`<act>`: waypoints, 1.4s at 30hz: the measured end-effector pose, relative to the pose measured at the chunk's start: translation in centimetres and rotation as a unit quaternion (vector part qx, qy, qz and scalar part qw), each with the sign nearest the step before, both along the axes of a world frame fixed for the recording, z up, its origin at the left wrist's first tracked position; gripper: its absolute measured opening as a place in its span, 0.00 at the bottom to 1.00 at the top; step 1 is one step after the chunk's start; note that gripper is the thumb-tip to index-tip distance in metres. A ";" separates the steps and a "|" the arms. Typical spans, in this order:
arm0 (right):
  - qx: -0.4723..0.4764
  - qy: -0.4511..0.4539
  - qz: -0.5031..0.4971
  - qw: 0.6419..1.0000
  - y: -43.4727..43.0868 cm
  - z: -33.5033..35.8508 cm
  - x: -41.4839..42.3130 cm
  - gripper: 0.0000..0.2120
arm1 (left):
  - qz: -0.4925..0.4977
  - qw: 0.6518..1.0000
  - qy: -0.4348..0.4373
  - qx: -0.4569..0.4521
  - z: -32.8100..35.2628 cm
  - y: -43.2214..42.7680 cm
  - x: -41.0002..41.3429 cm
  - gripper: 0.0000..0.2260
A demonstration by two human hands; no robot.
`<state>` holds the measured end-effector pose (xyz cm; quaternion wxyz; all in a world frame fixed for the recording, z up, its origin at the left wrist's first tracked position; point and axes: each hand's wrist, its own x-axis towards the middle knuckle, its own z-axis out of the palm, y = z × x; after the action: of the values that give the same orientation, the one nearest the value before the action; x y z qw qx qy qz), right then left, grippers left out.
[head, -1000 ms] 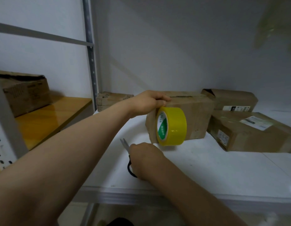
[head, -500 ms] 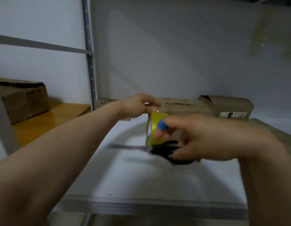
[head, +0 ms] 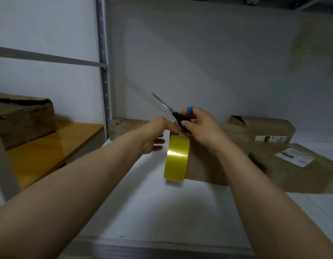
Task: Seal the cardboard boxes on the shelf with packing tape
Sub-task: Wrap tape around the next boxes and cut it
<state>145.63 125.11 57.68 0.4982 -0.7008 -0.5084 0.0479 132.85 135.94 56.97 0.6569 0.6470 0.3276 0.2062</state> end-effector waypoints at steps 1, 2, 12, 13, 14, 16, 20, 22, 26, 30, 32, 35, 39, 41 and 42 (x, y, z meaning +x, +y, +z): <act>-0.001 -0.004 -0.001 1.000 0.2 0.0 0.2 0.10 | -0.007 0.999 0.029 -0.023 0.2 -0.3 -0.3 0.27; -0.007 -0.008 0.000 1.000 0.2 0.1 0.4 0.10 | -0.019 0.997 0.047 -0.050 0.3 -0.5 -0.7 0.28; -0.020 -0.003 0.023 1.000 0.1 0.1 1.0 0.11 | -0.093 0.989 -0.016 -0.111 -1.2 -4.3 -2.6 0.06; -0.022 -0.004 0.019 1.000 0.1 0.0 1.0 0.11 | -0.094 0.989 0.011 -0.114 -1.9 -4.4 -2.7 0.07; -0.027 -0.003 0.018 0.999 0.1 -0.1 1.0 0.10 | -0.097 0.986 0.034 -0.130 -2.7 -4.5 -2.8 0.09; -0.027 0.002 0.021 0.999 0.0 -0.4 1.0 0.10 | -0.084 0.983 0.054 -0.152 -3.8 -4.7 -2.9 0.13; 0.033 0.111 0.065 0.991 -1.3 -0.2 0.6 0.14 | -0.050 0.989 0.062 -0.127 -4.1 -4.7 -2.0 0.20; 0.075 0.188 0.105 0.974 -2.8 0.6 0.6 0.16 | -0.041 0.991 0.070 -0.108 -3.9 -4.9 -1.7 0.22; 0.106 0.261 0.170 0.944 -6.2 1.3 1.0 0.19 | -0.029 0.991 0.078 -0.105 -3.7 -4.8 -1.1 0.16; 0.008 0.230 0.233 0.945 -8.9 1.1 2.6 0.22 | -0.019 0.990 0.074 -0.115 -3.6 -4.8 -0.6 0.17; -0.076 0.222 0.248 0.940 -10.2 0.9 3.8 0.22 | -0.021 0.989 0.075 -0.126 -3.6 -4.9 -0.7 0.14; -0.195 0.230 0.269 0.915 -11.5 -0.1 5.8 0.33 | -0.024 0.988 0.077 -0.132 -3.4 -5.0 -1.0 0.13; -0.282 0.227 0.246 0.899 -12.4 -1.5 7.1 0.38 | -0.026 0.988 0.071 -0.135 -3.4 -5.1 -1.1 0.11; -0.301 0.222 0.229 0.899 -12.5 -2.1 7.3 0.39 | -0.035 0.988 0.063 -0.138 -3.6 -5.1 -1.4 0.10; -0.307 0.219 0.220 0.899 -12.4 -2.3 7.3 0.39 | -0.040 0.988 0.055 -0.139 -3.7 -4.9 -1.4 0.11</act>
<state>152.90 112.66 55.43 0.3338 -0.6610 -0.4875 0.4626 131.41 131.03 53.26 0.7290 0.5724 0.3628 0.0967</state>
